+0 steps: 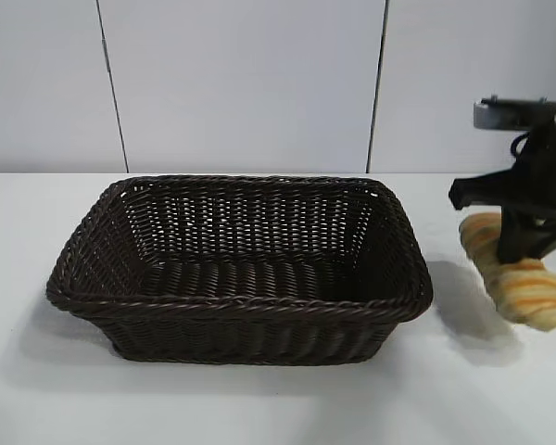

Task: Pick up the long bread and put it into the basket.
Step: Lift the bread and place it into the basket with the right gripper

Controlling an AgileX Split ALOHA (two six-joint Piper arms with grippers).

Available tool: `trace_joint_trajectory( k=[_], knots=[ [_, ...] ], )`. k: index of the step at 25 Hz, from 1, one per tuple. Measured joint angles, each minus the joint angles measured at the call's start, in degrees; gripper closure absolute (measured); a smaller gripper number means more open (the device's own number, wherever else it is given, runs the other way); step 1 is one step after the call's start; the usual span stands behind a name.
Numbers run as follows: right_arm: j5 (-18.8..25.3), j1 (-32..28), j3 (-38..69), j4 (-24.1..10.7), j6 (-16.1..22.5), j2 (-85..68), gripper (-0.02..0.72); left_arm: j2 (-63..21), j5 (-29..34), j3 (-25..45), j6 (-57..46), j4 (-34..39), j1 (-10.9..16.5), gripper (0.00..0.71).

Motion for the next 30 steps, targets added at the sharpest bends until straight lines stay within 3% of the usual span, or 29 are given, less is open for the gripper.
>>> trace_joint_trajectory(
  k=[5,9,16,19,21,25,26,28,30],
  knots=[
    [6.8,0.0,-6.9,0.4,0.1,-0.5,0.652,0.0,0.0,0.0,0.0,0.0,0.0,0.015],
    [8.8,1.8,-11.4,1.2,-0.3,-0.2,0.652,0.0,0.0,0.0,0.0,0.0,0.0,0.015],
    [10.8,12.6,-18.5,1.5,-0.9,6.0,0.658,0.0,0.0,0.0,0.0,0.0,0.0,0.015],
    [10.0,17.9,-21.2,1.5,-4.3,9.6,0.659,0.0,0.0,0.0,0.0,0.0,0.0,0.015],
    [8.5,21.2,-22.5,1.5,-10.7,11.8,0.659,0.0,0.0,0.0,0.0,0.0,0.0,0.015],
    [4.6,25.6,-23.0,1.1,-33.6,15.4,0.659,0.0,0.0,0.0,0.0,0.0,0.0,0.015],
    [3.5,26.2,-23.0,1.1,-37.8,16.2,0.659,0.0,0.0,0.0,0.0,0.0,0.0,0.015],
    [0.8,26.9,-23.0,1.2,-44.2,17.3,0.659,0.0,0.0,0.0,0.0,0.0,0.0,0.015],
    [-1.7,26.9,-23.0,1.4,-47.3,18.1,0.660,0.0,0.0,0.0,0.0,0.0,0.0,0.015]
  ],
)
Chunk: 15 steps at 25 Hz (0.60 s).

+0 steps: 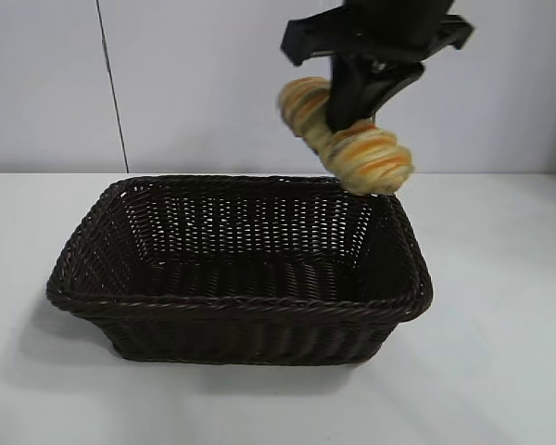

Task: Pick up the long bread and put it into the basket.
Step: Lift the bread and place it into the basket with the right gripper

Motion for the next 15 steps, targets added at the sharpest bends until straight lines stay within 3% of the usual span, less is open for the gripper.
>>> trace_joint_trajectory(
  k=[4,10,15],
  knots=[
    [-1.7,0.0,-0.1,1.0,-2.1,1.3,0.659,0.0,0.0,0.0,0.0,0.0,0.0,0.015],
    [-1.6,0.0,-0.1,6.6,-4.6,4.7,0.659,0.0,0.0,0.0,0.0,0.0,0.0,0.015],
    [-1.7,0.0,-0.1,9.3,-4.8,8.8,0.659,0.0,0.0,0.0,0.0,0.0,0.0,0.015]
  ],
)
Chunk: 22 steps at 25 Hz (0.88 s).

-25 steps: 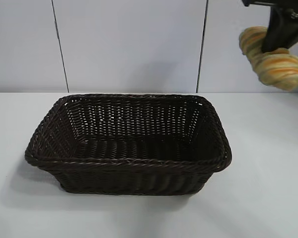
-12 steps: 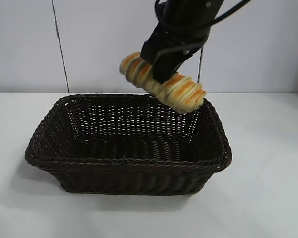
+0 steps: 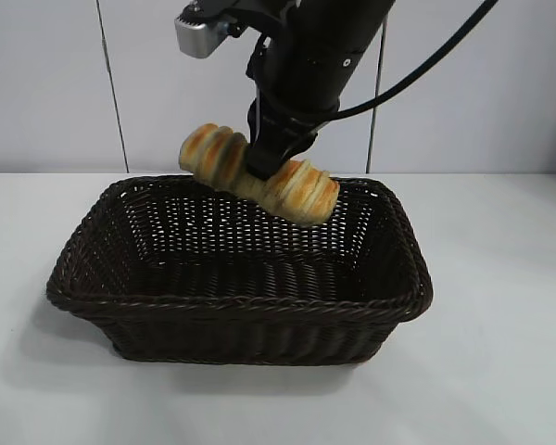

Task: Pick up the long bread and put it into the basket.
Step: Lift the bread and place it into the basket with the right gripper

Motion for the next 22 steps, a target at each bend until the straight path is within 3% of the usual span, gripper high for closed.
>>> trace_joint_trajectory(
  k=[11,14,19,22],
  knots=[
    [-0.5,0.0,-0.2,1.7,-0.1,2.4,0.635,0.0,0.0,0.0,0.0,0.0,0.0,0.015],
    [-0.1,0.0,-0.2,1.8,-0.1,2.4,0.521,0.0,0.0,0.0,0.0,0.0,0.0,0.015],
    [0.4,0.0,-0.2,1.8,0.1,0.8,0.214,0.0,0.0,0.0,0.0,0.0,0.0,0.015],
    [0.7,0.0,-0.6,1.8,1.0,-1.1,0.135,0.0,0.0,0.0,0.0,0.0,0.0,0.015]
  ],
)
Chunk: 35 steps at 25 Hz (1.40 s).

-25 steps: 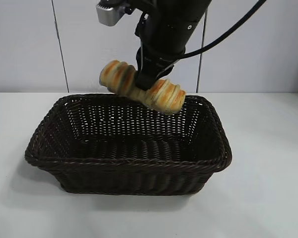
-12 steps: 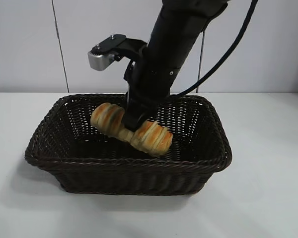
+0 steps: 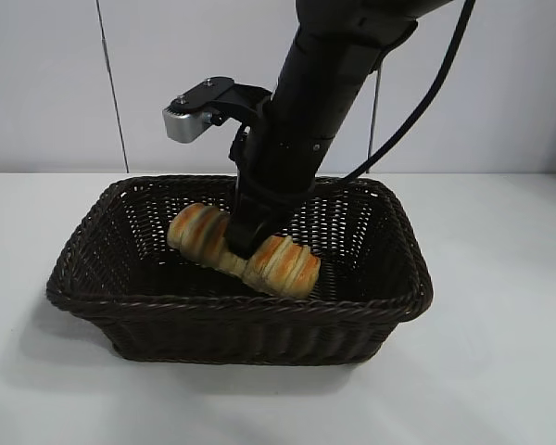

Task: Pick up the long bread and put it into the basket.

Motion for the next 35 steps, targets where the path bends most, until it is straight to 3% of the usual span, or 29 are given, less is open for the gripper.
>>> trace_joint_trajectory(
  k=[4,8,11,14,16,19,21,29,35],
  knots=[
    [0.9,0.0,0.0,-0.1,2.7,-3.1,0.097,0.0,0.0,0.0,0.0,0.0,0.0,0.015],
    [1.6,0.0,-0.1,-2.7,9.7,-5.4,0.024,0.0,0.0,0.0,0.0,0.0,0.0,0.015],
    [3.0,0.0,-0.2,-6.2,17.4,-6.9,0.017,0.0,0.0,0.0,0.0,0.0,0.0,0.015],
    [5.6,0.0,-1.4,-10.9,27.8,-7.2,0.010,0.0,0.0,0.0,0.0,0.0,0.0,0.015],
    [7.7,0.0,-3.1,-16.0,36.2,-7.2,0.009,0.0,0.0,0.0,0.0,0.0,0.0,0.015],
    [10.2,-0.7,-5.9,-22.7,43.3,-7.2,0.009,0.0,0.0,0.0,0.0,0.0,0.0,0.015],
    [12.0,-2.4,-7.8,-24.5,44.7,-7.3,0.009,0.0,0.0,0.0,0.0,0.0,0.0,0.015],
    [20.3,-16.9,-13.3,-24.9,47.3,-7.3,0.009,0.0,0.0,0.0,0.0,0.0,0.0,0.015],
    [22.6,-29.2,-13.6,-25.0,47.2,-7.6,0.009,0.0,0.0,0.0,0.0,0.0,0.0,0.015]
  ],
)
